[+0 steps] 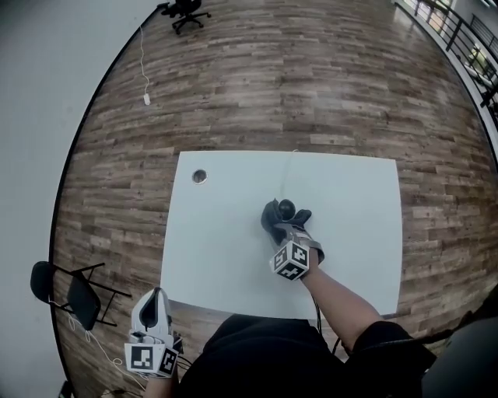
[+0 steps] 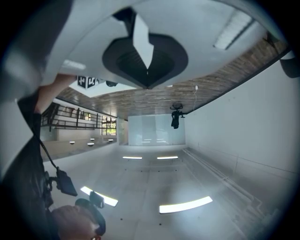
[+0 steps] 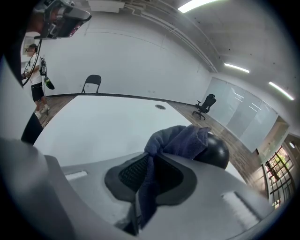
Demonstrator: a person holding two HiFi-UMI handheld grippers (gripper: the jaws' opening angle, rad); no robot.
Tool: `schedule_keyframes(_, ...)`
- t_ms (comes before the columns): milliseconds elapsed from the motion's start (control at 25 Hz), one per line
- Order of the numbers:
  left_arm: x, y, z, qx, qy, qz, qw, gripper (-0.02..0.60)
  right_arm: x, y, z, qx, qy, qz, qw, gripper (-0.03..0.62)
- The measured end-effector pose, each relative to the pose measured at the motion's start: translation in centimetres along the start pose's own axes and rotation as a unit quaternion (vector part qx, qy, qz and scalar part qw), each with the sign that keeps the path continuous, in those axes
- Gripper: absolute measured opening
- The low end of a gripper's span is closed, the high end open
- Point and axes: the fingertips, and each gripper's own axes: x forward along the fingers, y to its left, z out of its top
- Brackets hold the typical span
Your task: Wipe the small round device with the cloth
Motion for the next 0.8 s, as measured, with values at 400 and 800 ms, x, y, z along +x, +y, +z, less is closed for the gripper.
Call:
schedule_keyframes(400,0.8,-0.3,0.3,0.005,-0.007,-0.017,0.9998,0.003,0.2,1.0,-0.2,0.024,0.001,0.037,0.999,0.043)
schedule_keyframes(800,2.5,-1.9,0.4,-0.008,-0.031,-0.039,0.9987,0.003,-10.5,-11.3,6.2,0.007,-0.099,-0.129,0.987,0.043)
